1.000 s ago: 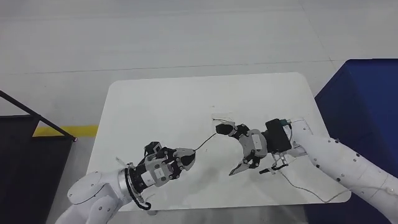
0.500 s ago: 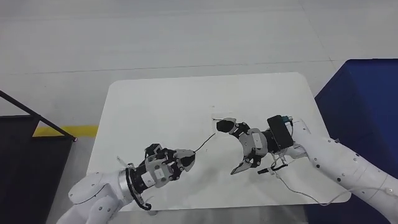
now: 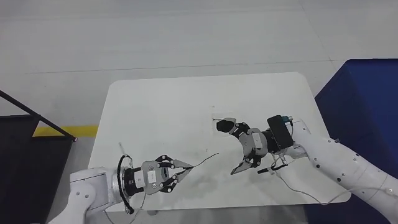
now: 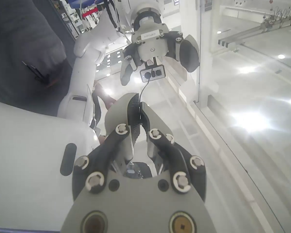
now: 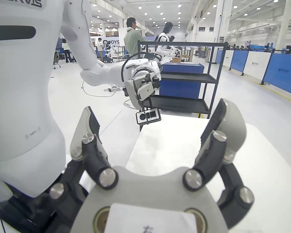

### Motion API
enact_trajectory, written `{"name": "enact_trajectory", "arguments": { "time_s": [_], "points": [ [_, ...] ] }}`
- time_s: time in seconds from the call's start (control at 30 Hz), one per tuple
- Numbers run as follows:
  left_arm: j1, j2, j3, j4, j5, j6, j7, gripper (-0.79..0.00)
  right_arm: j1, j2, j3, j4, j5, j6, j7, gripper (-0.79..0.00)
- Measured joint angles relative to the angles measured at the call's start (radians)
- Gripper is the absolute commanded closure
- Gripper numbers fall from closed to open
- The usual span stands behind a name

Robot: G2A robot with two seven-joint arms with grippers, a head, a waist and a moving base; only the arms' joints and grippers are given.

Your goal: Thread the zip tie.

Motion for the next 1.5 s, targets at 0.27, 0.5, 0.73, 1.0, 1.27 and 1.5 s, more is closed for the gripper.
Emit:
{"name": "enact_trajectory", "arguments": {
  "time_s": [0.27,0.5,0.73,1.0,1.27,1.5],
  "points": [
    [-0.061,0.039,0.098,0.085,-0.69,-0.033,0.41,0.0,0.028,0.001,-0.064,-0.027,0.313,0.0,0.299,-0.339],
    [-0.122,0.071,0.104,0.061,-1.122,-0.169,0.726,0.0,0.08,0.007,-0.122,-0.075,0.503,0.0,0.546,-0.256],
    [-0.149,0.083,0.103,0.066,-1.194,-0.211,0.84,0.0,0.105,0.006,-0.142,-0.093,0.611,0.0,0.619,-0.191],
    [-0.157,0.088,0.105,0.073,-1.184,-0.214,0.867,0.0,0.11,0.005,-0.136,-0.062,0.643,0.0,0.647,-0.209],
    [-0.156,0.093,0.108,0.069,-1.184,-0.213,0.876,0.0,0.11,0.0,-0.131,-0.054,0.688,0.0,0.68,-0.172],
    [-0.163,0.094,0.123,0.066,-1.195,-0.209,0.865,0.0,0.116,-0.008,-0.137,-0.064,0.759,0.0,0.753,-0.132]
  ]
}}
